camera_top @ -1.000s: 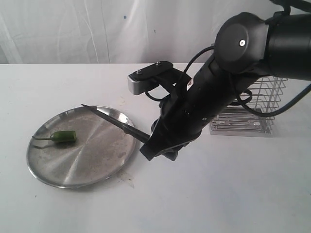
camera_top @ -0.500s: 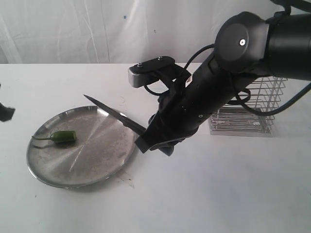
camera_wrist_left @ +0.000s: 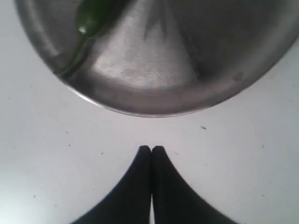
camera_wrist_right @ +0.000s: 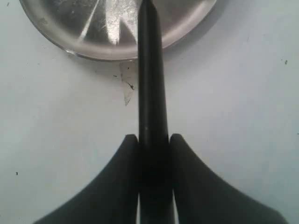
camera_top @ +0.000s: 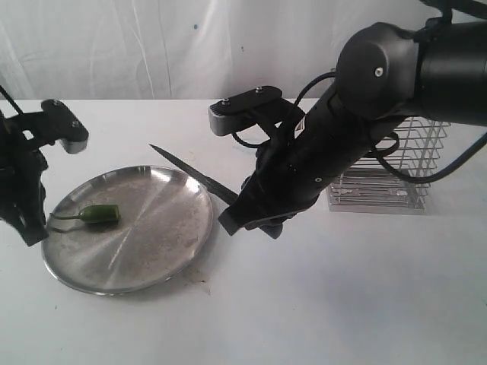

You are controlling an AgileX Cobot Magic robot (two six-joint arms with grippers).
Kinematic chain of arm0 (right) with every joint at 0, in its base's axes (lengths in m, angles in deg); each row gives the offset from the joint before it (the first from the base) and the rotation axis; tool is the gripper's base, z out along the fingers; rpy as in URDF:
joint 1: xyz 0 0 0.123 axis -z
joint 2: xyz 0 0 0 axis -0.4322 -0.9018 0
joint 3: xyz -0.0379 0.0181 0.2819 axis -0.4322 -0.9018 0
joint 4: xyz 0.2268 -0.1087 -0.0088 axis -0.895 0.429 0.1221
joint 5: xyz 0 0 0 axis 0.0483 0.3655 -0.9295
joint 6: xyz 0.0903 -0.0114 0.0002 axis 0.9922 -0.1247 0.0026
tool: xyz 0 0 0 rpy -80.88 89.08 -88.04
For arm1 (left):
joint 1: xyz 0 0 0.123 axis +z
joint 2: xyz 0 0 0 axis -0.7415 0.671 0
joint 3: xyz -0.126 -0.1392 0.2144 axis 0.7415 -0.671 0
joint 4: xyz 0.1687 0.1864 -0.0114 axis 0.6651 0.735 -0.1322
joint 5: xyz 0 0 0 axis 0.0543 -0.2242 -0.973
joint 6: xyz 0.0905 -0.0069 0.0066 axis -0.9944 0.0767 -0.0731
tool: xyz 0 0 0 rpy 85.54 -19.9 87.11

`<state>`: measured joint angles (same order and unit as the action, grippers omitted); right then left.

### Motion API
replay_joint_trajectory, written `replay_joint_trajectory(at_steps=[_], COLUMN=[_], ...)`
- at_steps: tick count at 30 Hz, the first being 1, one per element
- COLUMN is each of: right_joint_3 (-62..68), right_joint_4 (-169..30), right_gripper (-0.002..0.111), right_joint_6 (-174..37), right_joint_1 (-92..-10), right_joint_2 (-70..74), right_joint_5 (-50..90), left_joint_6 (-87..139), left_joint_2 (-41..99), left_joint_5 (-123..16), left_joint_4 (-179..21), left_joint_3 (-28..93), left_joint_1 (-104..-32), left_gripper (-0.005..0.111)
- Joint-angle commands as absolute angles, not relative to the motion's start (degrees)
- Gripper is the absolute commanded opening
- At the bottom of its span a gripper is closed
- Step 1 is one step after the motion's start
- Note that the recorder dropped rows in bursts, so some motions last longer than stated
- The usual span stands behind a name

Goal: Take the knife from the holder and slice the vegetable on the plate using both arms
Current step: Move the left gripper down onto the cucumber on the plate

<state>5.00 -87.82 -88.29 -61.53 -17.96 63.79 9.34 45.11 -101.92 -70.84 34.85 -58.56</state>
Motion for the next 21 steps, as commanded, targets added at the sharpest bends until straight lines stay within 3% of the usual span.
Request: replay_joint_trajectory(at_steps=[1,4,11,13,21], right_joint_3=[4.9,4.9,4.9,4.9,4.9], right_joint_4=[-87.2,-87.2,-87.2,-87.2,-87.1], right_gripper=[0.000,0.000,0.000,0.000,0.000], right_joint_6=[-87.7,-87.7,-87.7,-87.7,-86.1], right_joint_1=[-61.4,-61.4,-61.4,-61.4,-59.2], right_joint_2=[-17.9,-17.9,-17.9,-17.9,-17.9], right_joint_5=[63.4,63.4,63.1,62.8,62.0], left_joint_6=[-8.0,-19.5,-29.4,-26.8,-22.4], left_joint_2=[46.7,46.7,48.5,49.2,52.9], left_joint_5=[-100.0,-97.5,-89.1,-84.1,-72.3], left_joint_4=[-71.0,-67.7,-63.3,-64.4,-73.3], left_joint_3=[34.8,33.5,31.3,30.6,29.3], left_joint_1=[-59.0,-59.0,-58.3,-58.3,-58.3], left_gripper=[0.000,0.005,0.050,0.057,0.062])
